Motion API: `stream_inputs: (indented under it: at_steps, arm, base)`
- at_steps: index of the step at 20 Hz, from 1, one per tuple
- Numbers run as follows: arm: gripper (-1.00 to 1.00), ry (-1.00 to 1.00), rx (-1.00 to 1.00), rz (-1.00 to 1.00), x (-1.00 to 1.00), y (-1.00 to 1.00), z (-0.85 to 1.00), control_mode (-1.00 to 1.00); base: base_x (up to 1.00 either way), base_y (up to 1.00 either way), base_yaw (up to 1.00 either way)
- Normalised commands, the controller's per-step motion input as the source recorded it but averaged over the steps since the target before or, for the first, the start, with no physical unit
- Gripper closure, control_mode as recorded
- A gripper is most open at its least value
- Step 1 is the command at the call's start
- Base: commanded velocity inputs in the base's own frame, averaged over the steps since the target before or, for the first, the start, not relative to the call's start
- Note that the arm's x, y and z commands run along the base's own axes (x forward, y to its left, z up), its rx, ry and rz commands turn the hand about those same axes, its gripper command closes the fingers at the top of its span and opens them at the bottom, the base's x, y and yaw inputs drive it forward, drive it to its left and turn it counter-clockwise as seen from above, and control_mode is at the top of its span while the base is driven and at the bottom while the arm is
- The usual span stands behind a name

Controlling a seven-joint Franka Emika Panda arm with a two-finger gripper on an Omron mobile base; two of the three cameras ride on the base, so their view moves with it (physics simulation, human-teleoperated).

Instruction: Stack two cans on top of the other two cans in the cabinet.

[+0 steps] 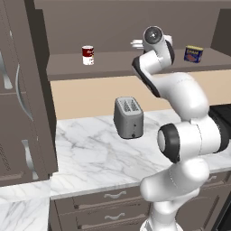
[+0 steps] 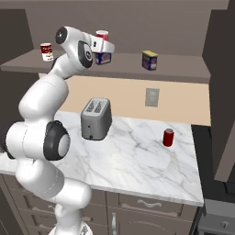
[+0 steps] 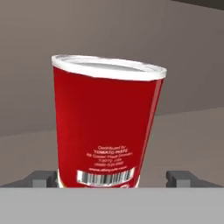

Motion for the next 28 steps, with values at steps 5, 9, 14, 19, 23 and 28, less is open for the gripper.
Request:
stream_inputs:
  at_steps: [5,9,14,19,23,28]
  arm:
    - [-1.00,0.00,0.00,-0.06,-0.45,0.07,-0.03,-1.00]
    - [-1.00,0.00,0.00,-0.02,-0.20,0.17,-0.06,-1.00]
    - [-1.00,0.05,0.00,0.00,-0.02,0.20,-0.05,-1.00]
    - [-1.00,0.03,0.00,0.00,-0.32,0.11,0.00,-1.00]
    - [-1.00,0.01,0.01,0.00,-0.47,0.16,0.00,-1.00]
    - [-1.00,0.00,0.07,0.03,-0.43,0.27,0.00,-1.00]
  base:
    - [0.00,0.00,0.00]
    - [0.00,0.00,0.00]
    - [0.00,0.00,0.00]
    - [0.00,0.00,0.00]
    - [0.00,0.00,0.00]
    - [0.00,0.00,0.00]
